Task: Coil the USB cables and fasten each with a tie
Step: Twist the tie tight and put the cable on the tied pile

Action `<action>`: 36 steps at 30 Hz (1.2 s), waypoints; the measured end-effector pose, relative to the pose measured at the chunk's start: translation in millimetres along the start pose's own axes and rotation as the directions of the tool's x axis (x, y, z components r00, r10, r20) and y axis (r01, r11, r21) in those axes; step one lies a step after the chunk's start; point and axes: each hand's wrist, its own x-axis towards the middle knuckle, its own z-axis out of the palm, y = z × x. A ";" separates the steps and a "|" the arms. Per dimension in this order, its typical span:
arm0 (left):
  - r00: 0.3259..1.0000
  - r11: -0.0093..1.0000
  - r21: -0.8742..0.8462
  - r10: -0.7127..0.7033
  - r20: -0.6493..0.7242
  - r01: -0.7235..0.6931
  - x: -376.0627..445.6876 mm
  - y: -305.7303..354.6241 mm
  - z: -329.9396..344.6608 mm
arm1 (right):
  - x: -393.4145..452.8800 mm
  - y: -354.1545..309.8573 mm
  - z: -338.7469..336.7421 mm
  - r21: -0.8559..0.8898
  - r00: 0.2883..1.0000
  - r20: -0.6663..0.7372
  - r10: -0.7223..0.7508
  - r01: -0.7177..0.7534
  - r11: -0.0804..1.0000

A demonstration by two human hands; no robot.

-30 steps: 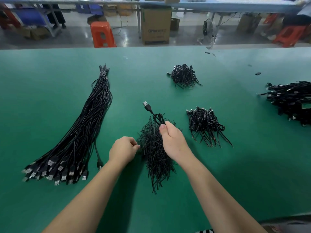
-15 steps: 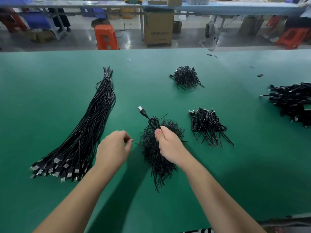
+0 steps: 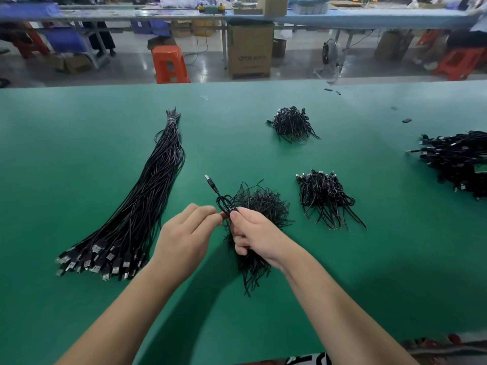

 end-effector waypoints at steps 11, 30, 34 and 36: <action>0.982 0.995 -0.049 0.089 0.167 -0.082 21.2 1.3 -11.5 | -1.5 -7.2 4.8 -0.022 0.994 0.091 0.064 -0.062 0.998; 0.416 0.248 -0.346 -0.685 0.598 0.905 32.1 4.8 -7.0 | -5.7 2.9 11.0 -0.902 0.895 0.116 -0.431 0.277 0.332; 0.357 0.138 -0.351 -0.622 0.697 0.926 34.4 3.5 -8.0 | -5.1 7.8 8.9 -0.945 0.763 0.247 -0.597 0.325 0.025; 0.349 0.121 -0.354 -0.623 0.700 0.927 35.7 2.9 -8.7 | -2.9 9.5 9.7 -0.947 0.723 0.262 -0.639 0.320 -0.027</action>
